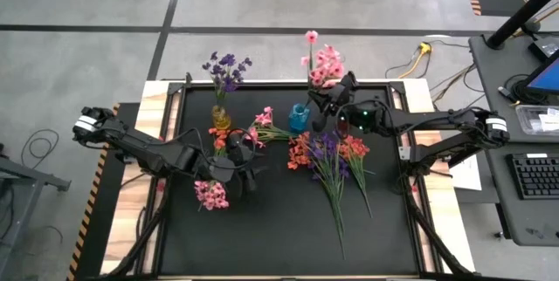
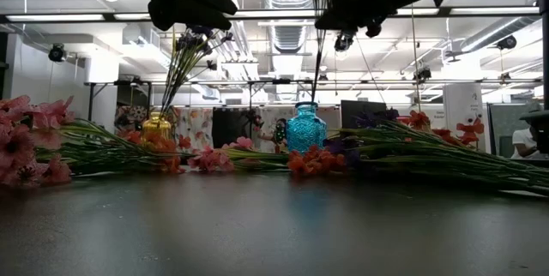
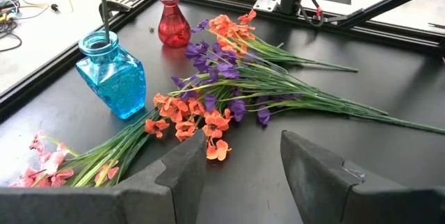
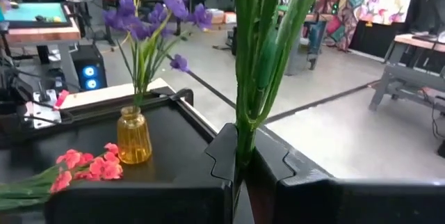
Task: Sort flowers into vase by color
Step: Put the middle pink flower into the blue vase
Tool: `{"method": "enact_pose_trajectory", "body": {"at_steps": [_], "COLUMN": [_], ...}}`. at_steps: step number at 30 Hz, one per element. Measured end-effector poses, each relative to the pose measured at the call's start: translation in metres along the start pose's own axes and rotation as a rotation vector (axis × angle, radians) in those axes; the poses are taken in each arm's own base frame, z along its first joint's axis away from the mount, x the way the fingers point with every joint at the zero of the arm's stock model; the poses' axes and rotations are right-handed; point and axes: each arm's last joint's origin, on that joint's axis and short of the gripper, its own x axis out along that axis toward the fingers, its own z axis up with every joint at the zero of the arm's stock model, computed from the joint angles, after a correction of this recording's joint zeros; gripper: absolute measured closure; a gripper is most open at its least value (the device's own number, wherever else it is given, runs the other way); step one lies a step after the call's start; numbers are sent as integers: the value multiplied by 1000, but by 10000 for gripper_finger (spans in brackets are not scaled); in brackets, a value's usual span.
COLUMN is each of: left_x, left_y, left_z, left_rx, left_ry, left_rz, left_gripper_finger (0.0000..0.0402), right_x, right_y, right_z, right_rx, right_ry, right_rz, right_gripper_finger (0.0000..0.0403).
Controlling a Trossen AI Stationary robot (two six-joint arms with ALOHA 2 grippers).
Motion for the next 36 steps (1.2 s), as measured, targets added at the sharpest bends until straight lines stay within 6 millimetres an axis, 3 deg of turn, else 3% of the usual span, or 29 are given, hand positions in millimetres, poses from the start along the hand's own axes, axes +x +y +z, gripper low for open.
{"method": "enact_pose_trajectory", "body": {"at_steps": [16,28,36], "left_x": [0,0,0], "left_y": [0,0,0], "left_z": [0,0,-1], "left_rx": [-3,-7,-22], "left_ry": [-4,-5,5], "left_rz": [-2,-2,0], "left_gripper_finger": [231,231,231], "right_x": [0,0,-5], "right_y": [0,0,-2], "right_z": [-4,-9,-10], "right_rx": [-7,21,12], "right_ry": [42,87,130], "right_rz": [1,0,0], "right_gripper_finger": [383,240,175]}}
